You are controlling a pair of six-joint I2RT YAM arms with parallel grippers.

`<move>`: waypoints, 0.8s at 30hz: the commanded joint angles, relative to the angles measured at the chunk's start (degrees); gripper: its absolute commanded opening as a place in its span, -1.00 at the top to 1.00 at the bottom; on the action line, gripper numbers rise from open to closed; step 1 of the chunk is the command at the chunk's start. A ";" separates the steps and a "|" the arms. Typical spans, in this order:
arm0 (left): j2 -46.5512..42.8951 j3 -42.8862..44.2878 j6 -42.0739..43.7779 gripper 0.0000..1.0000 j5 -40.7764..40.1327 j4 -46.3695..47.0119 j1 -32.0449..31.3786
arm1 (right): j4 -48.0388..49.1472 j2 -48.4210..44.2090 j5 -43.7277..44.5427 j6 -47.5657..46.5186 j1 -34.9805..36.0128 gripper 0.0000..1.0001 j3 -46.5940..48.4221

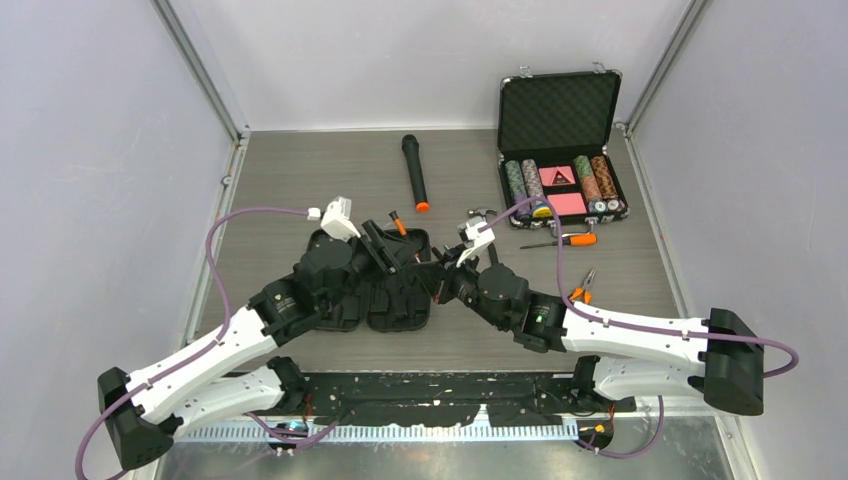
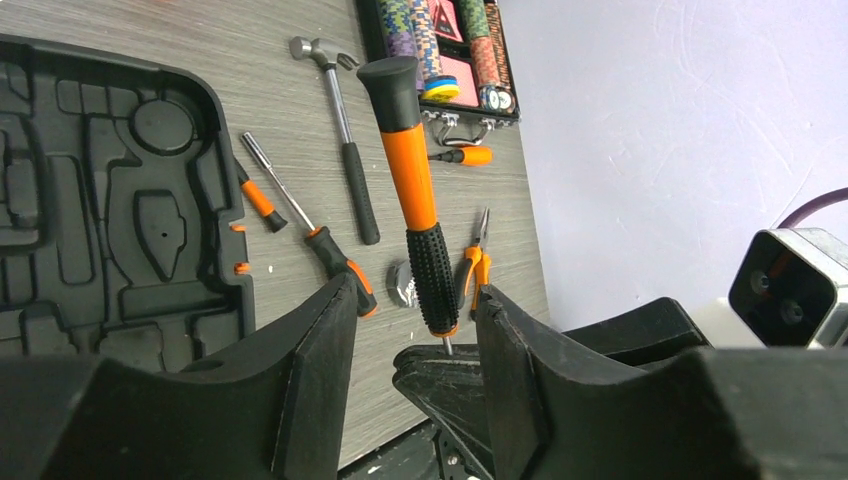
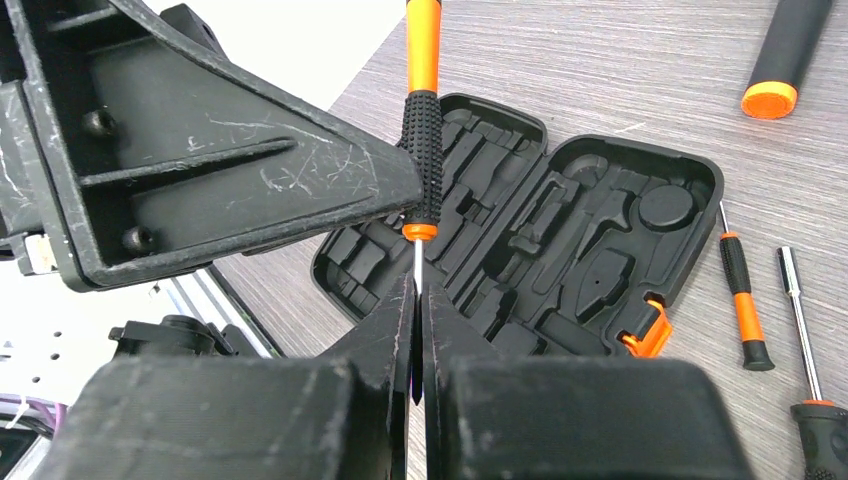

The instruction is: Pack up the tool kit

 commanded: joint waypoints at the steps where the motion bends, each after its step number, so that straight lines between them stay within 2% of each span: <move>1: 0.18 1.27 -0.66 0.08 0.16 3.24 -0.02 | 3.55 -0.42 0.11 -1.62 0.47 0.89 2.01; 9: 1.20 2.33 -0.10 0.20 1.37 3.20 0.00 | 3.64 -0.51 -0.84 -2.72 0.56 0.89 2.17; 16: 1.36 2.70 0.53 0.42 2.44 2.77 0.50 | 3.92 0.57 -2.84 -3.60 0.65 0.89 2.54; 21: 0.11 1.87 0.93 0.88 2.56 2.65 1.82 | 4.49 1.48 -4.81 -3.34 0.72 0.88 2.53; 23: -0.43 1.92 1.83 1.00 3.73 1.13 2.99 | 4.32 1.87 -5.20 -3.44 0.73 0.76 2.55; 24: -0.71 2.01 2.74 1.00 4.29 -0.09 3.70 | 3.90 1.99 -5.13 -3.56 0.76 0.59 2.66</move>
